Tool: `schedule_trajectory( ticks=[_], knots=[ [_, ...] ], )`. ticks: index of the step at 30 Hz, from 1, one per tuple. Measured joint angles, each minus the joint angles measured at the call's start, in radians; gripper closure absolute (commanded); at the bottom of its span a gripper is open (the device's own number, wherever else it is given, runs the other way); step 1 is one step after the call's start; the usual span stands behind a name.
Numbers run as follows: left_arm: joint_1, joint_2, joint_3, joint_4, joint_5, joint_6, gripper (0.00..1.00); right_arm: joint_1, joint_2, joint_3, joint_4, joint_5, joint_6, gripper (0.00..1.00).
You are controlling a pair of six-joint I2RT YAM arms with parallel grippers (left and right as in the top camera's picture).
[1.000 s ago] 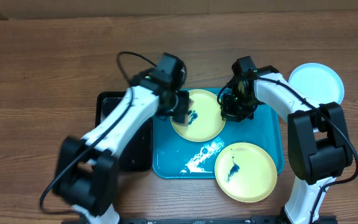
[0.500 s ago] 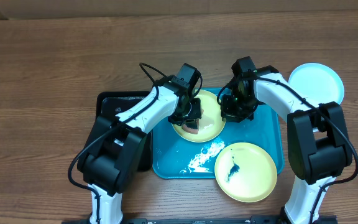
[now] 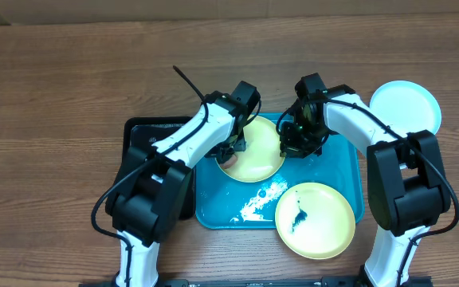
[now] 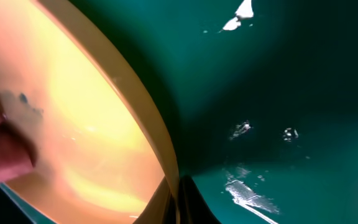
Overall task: Clean dirty plates on tray and stack at the side
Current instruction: 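Scrub the upper yellow plate with the sponge in the left gripper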
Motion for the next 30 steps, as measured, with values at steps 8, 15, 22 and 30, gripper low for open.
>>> schedule_trajectory(
  ticks=[8,15,22,30],
  knots=[
    [0.0,0.013,0.031,0.09,0.088,0.052,0.96,-0.005,0.0,0.0,-0.011,0.019,0.004,0.96],
    [-0.007,0.013,0.032,0.137,0.284,0.087,0.96,-0.015,0.0,0.0,-0.021,0.034,0.004,0.96],
    [-0.025,0.021,0.033,0.184,0.447,0.09,0.96,-0.015,0.0,0.0,-0.025,0.035,0.004,0.96],
    [-0.027,0.033,0.033,0.275,0.504,0.055,0.96,-0.015,0.0,0.0,-0.045,0.034,0.003,0.96]
  ],
)
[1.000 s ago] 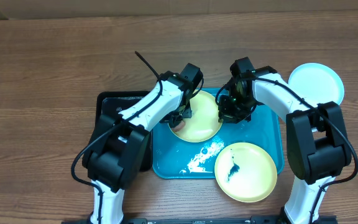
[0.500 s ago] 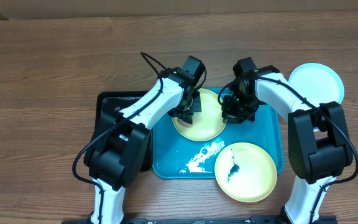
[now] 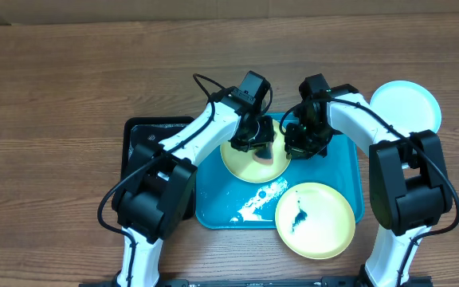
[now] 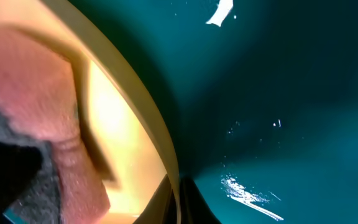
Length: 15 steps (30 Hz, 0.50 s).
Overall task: Clean dirty plates on tray and stack at the side
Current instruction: 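Scrub the upper yellow plate with the sponge in the left gripper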
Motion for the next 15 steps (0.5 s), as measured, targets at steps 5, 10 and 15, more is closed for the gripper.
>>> schedule_trajectory(
  ticks=[5,10,15],
  knots=[
    [0.014,0.046,0.012,0.019,-0.009,-0.024,0.96,0.0,0.0,0.0,-0.006,0.001,0.001,0.96],
    [0.027,0.068,0.052,-0.045,-0.009,-0.025,0.96,0.0,0.0,0.0,-0.011,-0.002,0.001,0.96],
    [0.061,0.066,0.075,-0.146,-0.089,-0.023,0.96,0.012,0.0,0.0,-0.014,-0.014,0.0,0.96]
  ],
)
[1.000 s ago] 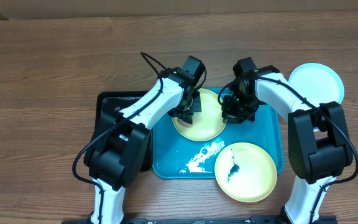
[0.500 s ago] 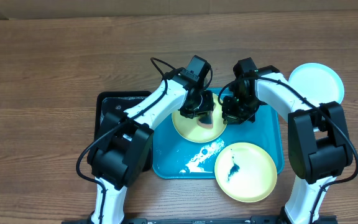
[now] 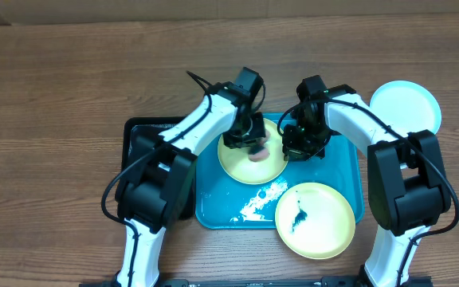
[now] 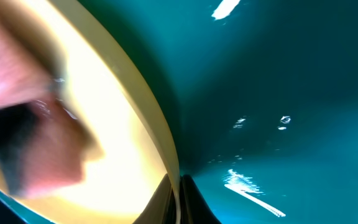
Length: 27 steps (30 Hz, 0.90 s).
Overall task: Clean dirty plates on tray and stack at the side
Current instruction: 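Scrub the upper yellow plate with the sponge in the left gripper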
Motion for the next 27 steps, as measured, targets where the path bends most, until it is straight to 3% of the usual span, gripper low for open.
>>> schedule_trajectory(
  ticks=[7,11,22,27],
  knots=[
    [0.034,-0.023,0.003,-0.1,-0.262,0.003,0.96,0.001,0.0,0.0,0.001,-0.01,0.0,0.96],
    [0.024,-0.024,0.003,-0.166,-0.33,0.016,0.96,0.008,0.0,0.0,0.007,-0.043,0.0,0.96],
    [-0.064,-0.024,0.002,-0.204,-0.308,0.268,0.96,0.002,0.0,0.0,-0.018,0.0,-0.008,0.96],
    [-0.119,-0.024,0.001,-0.181,-0.185,0.317,0.96,-0.006,0.0,0.0,-0.019,0.014,-0.012,0.96]
  ],
)
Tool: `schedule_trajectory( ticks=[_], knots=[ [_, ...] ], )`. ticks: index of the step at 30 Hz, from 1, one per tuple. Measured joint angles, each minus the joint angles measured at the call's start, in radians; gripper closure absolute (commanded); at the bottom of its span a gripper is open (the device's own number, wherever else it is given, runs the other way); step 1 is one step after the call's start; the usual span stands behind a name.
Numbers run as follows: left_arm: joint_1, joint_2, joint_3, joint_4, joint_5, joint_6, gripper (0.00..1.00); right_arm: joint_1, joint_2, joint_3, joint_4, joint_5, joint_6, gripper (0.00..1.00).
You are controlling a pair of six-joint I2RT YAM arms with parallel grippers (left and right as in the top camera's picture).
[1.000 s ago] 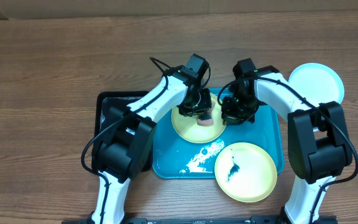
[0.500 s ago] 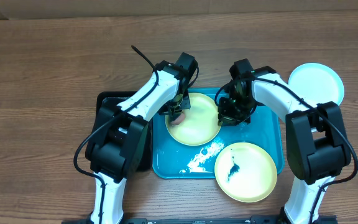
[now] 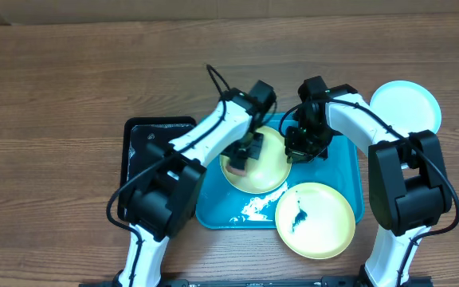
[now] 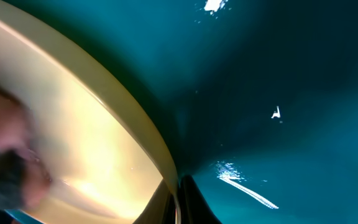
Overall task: Clean dirty plates on tray and stack at the side
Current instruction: 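Scrub the upper yellow plate with the sponge in the left gripper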
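A yellow plate [image 3: 265,163] lies tilted on the blue tray [image 3: 343,163]. My right gripper [image 3: 296,149] is shut on its right rim. In the right wrist view the rim runs down between the dark jaws of the right gripper [image 4: 176,202]. My left gripper [image 3: 249,148] is shut on a pink sponge [image 3: 236,165] pressed on the plate's left part; the sponge [image 4: 5,165] is a blur at the left of the wrist view. A second yellow plate [image 3: 315,219] with a blue smear lies at the tray's front right corner.
A clean light blue plate [image 3: 405,106] sits on the wooden table right of the tray. A black basin [image 3: 143,147] adjoins the tray's left side. Wet streaks [image 3: 257,203] glisten on the tray floor in front of the held plate.
The sponge was on the middle of the held plate and is now on its left part. My right gripper keeps its grip on the rim; the plate sits slightly nearer the front.
The sponge first lay at the plate's left, with a small blue smudge showing on the plate. Then it was at the right, near the held rim, then in the middle, and now at the left again. No smudge shows in the wrist view now.
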Motion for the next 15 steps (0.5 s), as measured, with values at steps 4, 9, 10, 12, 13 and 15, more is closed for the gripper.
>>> schedule_trajectory(
  ticks=[4,9,10,12,13,15],
  knots=[
    [-0.015,0.0,-0.006,0.032,0.145,0.007,0.96,0.0,0.0,0.0,0.002,0.005,-0.003,0.96],
    [-0.014,0.001,-0.018,0.096,0.245,-0.036,0.96,0.0,0.0,0.0,0.001,0.006,-0.004,0.96],
    [-0.011,0.001,-0.02,0.118,0.262,-0.055,0.96,0.0,0.0,0.0,0.002,0.006,-0.004,0.96],
    [0.004,0.002,-0.023,0.152,0.283,-0.092,0.96,0.0,0.0,0.0,0.006,0.006,-0.003,0.96],
    [0.013,0.004,-0.023,0.169,0.294,-0.113,0.96,0.0,0.0,0.0,0.008,0.006,-0.002,0.96],
    [0.035,0.006,-0.024,0.191,0.31,-0.146,0.96,0.0,0.0,0.0,0.011,0.006,-0.001,0.96]
  ],
)
